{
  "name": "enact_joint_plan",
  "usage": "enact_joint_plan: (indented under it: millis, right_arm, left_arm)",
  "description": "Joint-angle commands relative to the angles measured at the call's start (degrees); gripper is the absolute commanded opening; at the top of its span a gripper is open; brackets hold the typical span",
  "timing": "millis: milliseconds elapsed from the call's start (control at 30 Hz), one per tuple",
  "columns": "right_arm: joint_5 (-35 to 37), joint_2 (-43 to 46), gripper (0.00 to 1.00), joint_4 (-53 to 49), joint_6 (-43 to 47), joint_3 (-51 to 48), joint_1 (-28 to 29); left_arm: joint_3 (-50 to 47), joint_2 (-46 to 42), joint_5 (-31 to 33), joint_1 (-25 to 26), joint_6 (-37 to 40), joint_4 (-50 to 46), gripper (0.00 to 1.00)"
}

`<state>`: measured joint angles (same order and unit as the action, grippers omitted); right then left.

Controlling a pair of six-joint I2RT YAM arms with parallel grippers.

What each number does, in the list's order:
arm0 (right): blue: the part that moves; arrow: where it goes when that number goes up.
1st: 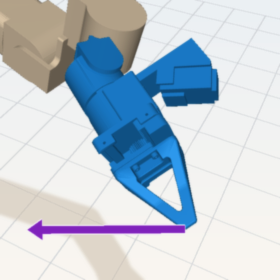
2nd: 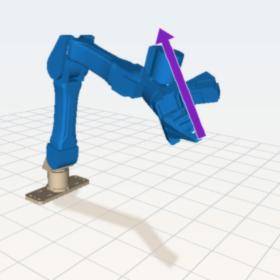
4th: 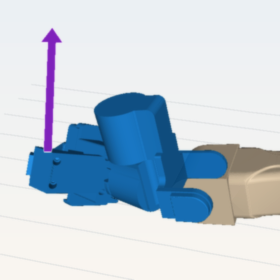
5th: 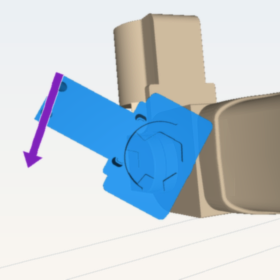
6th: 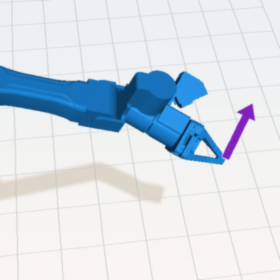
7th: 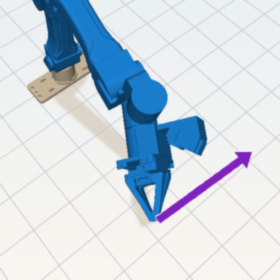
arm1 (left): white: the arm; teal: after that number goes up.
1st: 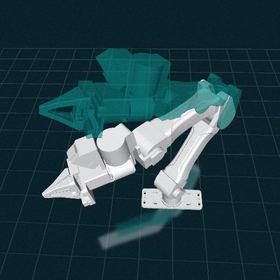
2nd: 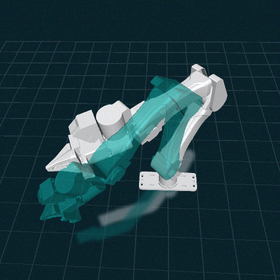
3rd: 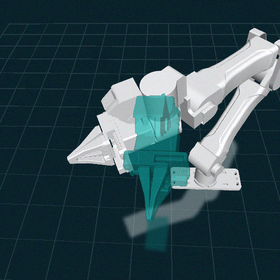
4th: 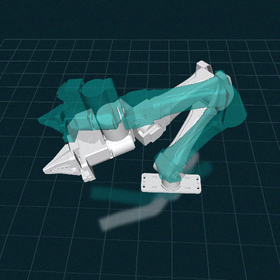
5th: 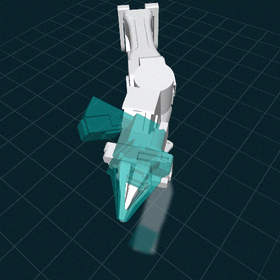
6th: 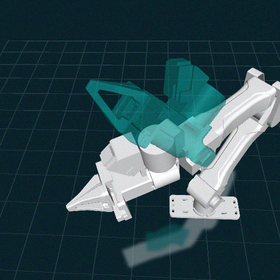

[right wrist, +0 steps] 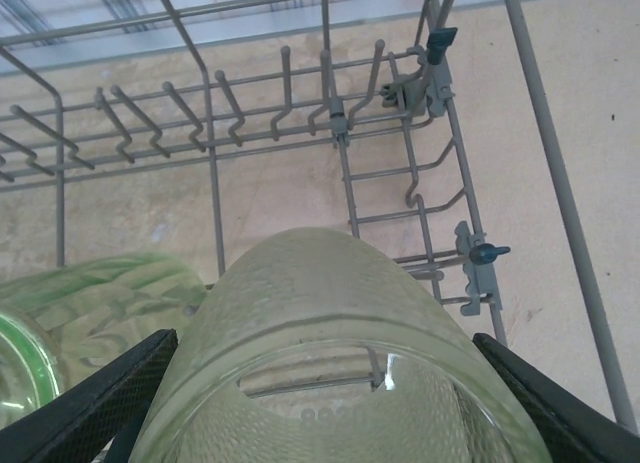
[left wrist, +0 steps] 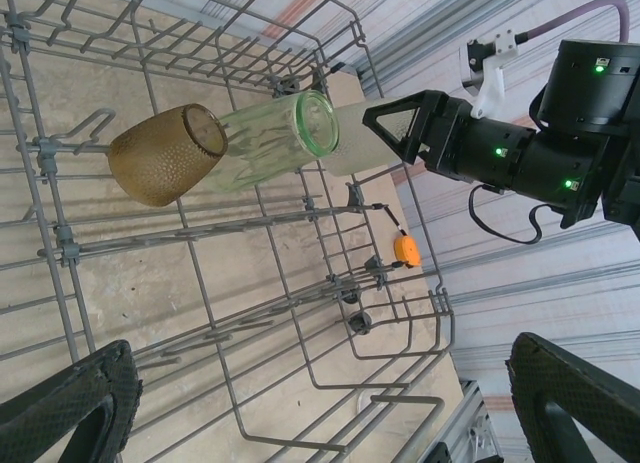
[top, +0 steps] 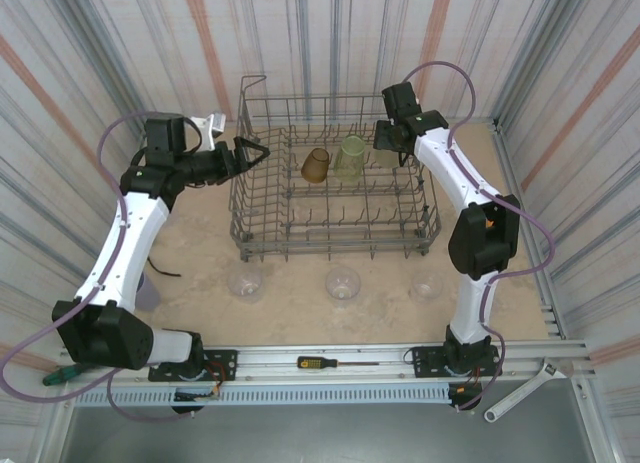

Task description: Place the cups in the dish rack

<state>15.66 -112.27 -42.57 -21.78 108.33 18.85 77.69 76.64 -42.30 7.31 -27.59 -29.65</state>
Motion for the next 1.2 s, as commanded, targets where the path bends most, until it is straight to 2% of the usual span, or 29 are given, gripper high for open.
enact_joint_plan:
  millis: [0, 1167]
  right_arm:
    - [3.0, -0.6, 0.47, -0.4, 1.3, 2.4, 0.7]
    - [-4.2, -13.9, 0.48, 0.3, 0.0, 6.8, -1.3]
  left_arm:
    - [-0.7, -1.8, -1.1, -0.4, 1.4, -0.7, 0.99]
    - [-0.7, -1.0, -1.1, -1.2, 0.9, -0.1, 0.99]
